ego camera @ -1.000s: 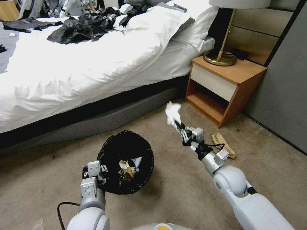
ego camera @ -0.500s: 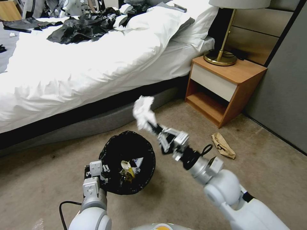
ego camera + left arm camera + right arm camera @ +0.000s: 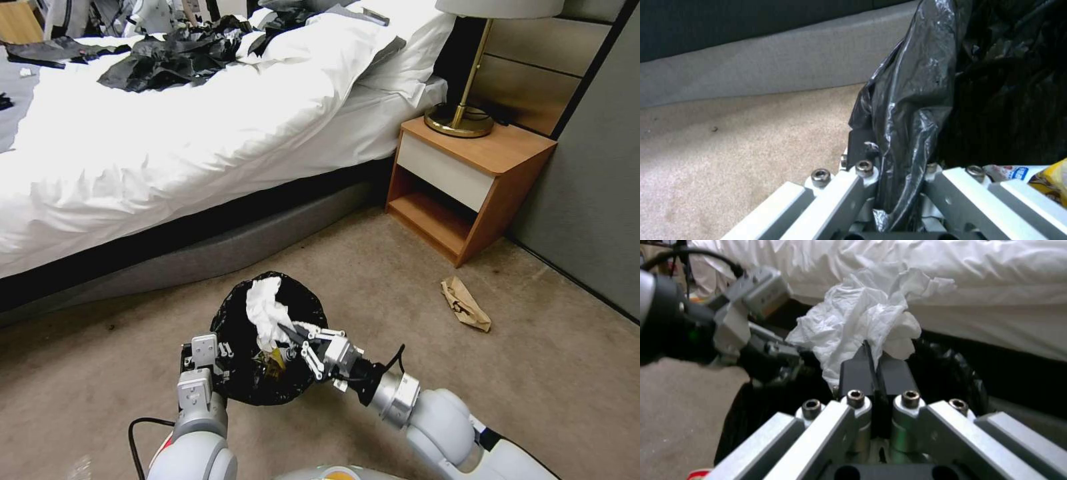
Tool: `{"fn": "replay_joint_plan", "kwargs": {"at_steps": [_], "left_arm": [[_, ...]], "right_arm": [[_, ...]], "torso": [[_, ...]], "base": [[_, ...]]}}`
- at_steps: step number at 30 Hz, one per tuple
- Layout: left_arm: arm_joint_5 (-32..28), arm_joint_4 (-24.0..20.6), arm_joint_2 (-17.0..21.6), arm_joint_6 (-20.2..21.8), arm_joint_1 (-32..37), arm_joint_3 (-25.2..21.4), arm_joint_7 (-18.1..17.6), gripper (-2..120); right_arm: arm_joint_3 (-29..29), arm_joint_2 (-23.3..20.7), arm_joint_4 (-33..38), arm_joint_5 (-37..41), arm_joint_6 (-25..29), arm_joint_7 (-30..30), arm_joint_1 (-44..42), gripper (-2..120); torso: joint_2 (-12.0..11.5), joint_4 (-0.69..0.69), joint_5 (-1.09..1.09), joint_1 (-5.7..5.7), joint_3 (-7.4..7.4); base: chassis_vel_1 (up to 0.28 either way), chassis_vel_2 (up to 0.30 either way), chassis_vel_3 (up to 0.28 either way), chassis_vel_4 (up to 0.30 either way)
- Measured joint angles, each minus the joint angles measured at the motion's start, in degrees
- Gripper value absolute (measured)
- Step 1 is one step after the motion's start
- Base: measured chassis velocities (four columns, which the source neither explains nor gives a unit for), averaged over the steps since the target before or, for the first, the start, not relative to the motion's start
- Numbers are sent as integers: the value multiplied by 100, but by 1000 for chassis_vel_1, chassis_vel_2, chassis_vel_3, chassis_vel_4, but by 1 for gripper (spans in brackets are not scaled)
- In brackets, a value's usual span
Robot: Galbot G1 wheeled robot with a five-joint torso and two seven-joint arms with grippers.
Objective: Pick up the trash bin, then pick up the garbage from the floor and place it into the trash bin.
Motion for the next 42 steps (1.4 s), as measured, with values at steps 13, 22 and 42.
{"fn": "replay_joint_plan", "kwargs": {"at_steps": [13, 22, 42], "left_arm": [[-2, -36, 0, 9, -13, 3, 7, 0], [-2, -47, -4, 9, 11, 9, 10, 0], [43, -82, 23, -7, 95, 49, 12, 0]], "right_arm": [[66, 97, -232, -153, 61, -51, -78, 28], [123, 93, -207, -168, 60, -48, -96, 62], [250, 17, 72, -48, -13, 115, -66, 100]], "torso": [[1, 0, 0, 0, 0], [1, 0, 0, 0, 0], [0, 0, 0, 0, 0]], "base": [[0, 0, 0, 0], [0, 0, 0, 0], [0, 0, 0, 0]]}}
